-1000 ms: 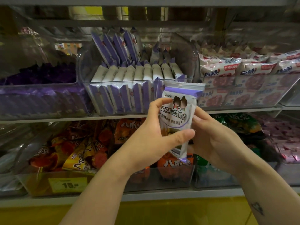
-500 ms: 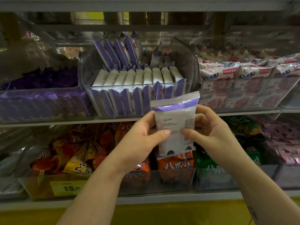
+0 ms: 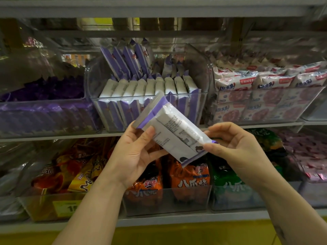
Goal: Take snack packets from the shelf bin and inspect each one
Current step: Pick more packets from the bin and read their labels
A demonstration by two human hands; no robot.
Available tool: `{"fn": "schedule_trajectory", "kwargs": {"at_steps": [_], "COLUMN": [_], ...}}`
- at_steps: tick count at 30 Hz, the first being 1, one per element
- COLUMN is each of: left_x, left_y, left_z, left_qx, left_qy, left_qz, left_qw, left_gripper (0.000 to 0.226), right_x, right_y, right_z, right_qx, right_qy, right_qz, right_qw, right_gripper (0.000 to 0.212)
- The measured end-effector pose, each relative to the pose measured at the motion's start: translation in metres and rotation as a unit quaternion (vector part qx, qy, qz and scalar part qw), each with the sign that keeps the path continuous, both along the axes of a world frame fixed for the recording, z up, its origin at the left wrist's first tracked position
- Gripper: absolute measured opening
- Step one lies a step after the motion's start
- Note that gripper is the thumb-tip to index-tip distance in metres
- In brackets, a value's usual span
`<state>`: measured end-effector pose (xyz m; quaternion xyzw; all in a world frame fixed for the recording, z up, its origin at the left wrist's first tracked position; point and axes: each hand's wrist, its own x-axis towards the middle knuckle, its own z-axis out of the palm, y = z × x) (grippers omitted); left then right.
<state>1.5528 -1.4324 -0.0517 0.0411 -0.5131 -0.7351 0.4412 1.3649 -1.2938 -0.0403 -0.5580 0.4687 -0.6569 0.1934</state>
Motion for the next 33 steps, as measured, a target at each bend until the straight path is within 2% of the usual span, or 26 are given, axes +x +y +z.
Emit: {"fn": "schedule_trajectory", "kwargs": {"at_steps": [4,10,14,17,21,25,27,30,33], "left_x": [0.002,-0.001,-0.009,-0.017,-0.029,-0.036,-0.035,-0.034,-0.035], "left_y": [-0.003,0.001,0.009,0.016,0.028,0.036,0.039,0.046,0.048], "left_z": [-0.002,0.0,0.004,0.007,0.001,-0.005,-0.006,-0.005,-0.008], "left_qx": [0.032,0.04,0.009,-0.023,-0.099,-0.156,-0.183,-0.235,-0.241], "left_qy": [0.016,0.016,-0.003,0.003,-0.019,-0.051,-0.09,-0.157,-0.178], "left_qz": [-0.009,0.0,0.071,0.144,0.237,0.235,0.225,0.219,0.203], "left_qw": [0.999,0.999,0.997,0.989,0.966,0.958,0.953,0.934,0.932], "left_gripper": [0.037,0.046,0.052,0.051,0.052,0.051,0.062,0.095,0.112], "right_x": [0.0,0.003,0.007,0.01,0.02,0.024,0.025,0.027,0.029], "right_y": [0.0,-0.002,-0.001,0.003,0.001,-0.002,-0.002,-0.001,0.0], "right_z": [-0.002,-0.002,0.001,0.005,0.006,0.004,0.005,0.007,0.009], "right_qx": [0.004,-0.028,-0.038,-0.015,0.007,-0.01,-0.013,-0.023,-0.029], "right_qy": [-0.022,-0.095,-0.132,-0.131,-0.066,-0.082,-0.087,-0.087,-0.069], "right_qz": [0.004,0.035,0.037,0.1,0.055,0.02,0.019,0.024,0.02], "right_qw": [1.0,0.994,0.99,0.986,0.996,0.996,0.996,0.996,0.997], "right_gripper": [0.023,0.031,0.008,0.003,0.022,0.03,0.032,0.032,0.032]}}
